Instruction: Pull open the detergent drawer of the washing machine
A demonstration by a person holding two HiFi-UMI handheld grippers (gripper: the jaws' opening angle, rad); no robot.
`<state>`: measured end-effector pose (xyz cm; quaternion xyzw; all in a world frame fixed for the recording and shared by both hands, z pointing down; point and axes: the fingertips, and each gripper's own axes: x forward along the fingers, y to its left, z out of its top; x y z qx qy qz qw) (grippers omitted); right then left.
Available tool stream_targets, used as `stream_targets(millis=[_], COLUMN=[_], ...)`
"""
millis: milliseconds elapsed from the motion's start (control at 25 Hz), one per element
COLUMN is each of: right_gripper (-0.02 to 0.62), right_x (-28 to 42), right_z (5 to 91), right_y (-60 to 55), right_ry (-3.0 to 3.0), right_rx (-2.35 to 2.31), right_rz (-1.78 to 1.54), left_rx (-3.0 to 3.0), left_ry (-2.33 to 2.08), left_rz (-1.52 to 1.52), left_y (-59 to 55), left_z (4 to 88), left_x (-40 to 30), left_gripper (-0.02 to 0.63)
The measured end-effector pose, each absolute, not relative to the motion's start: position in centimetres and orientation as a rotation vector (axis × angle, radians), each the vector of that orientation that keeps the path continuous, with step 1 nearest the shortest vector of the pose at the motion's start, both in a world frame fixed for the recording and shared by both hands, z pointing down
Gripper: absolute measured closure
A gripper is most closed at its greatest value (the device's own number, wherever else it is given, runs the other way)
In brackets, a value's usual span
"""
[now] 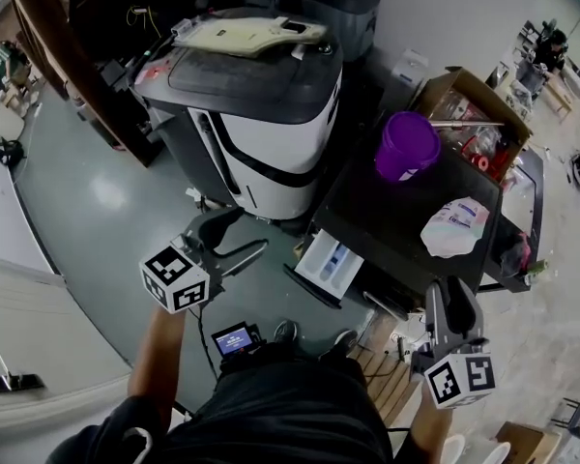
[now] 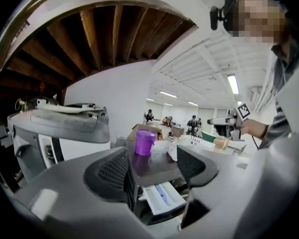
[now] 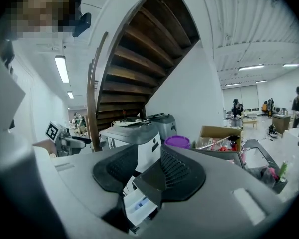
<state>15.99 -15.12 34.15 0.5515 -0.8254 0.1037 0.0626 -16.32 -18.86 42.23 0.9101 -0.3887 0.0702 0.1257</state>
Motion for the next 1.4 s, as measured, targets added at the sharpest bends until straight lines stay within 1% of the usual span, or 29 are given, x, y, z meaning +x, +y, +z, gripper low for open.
stream_targets(millis=[280,480,720,840,1400], right_gripper=[0.454,0.454,0.454,0.454,0.454], right_x=[16.7,17.1,18.2,18.4,18.2], right_z=[30.1,28.6,27.1,27.0,26.7], right_y=[-14.3,-13.6,-13.0,-12.6,-11.2], right_ry=[-2.545,-2.572,-2.582,-2.519,-2.487], right_rx=[1.734,1.747,1.792,1.785,1.802], right_rz=[0.194,0.148,0.098,0.019,-0.024], left_rx=[2.873,2.966,3.045,3.018,3.060], left_ry=[-1.318,-1.391,-1.354,-1.317,-1.261], left_rz=[0.203,0.206,0.229,0.242,0.272], left_y=[-18.8,-18.1,-17.5,-16.9,-16.8], left_z=[32.4,29.0,28.2,28.4,30.5], left_x=[-14.6,-12.7,-10.1,-9.1,-8.7], left_gripper=[0.247,0.247,0.247,0.249,0.249])
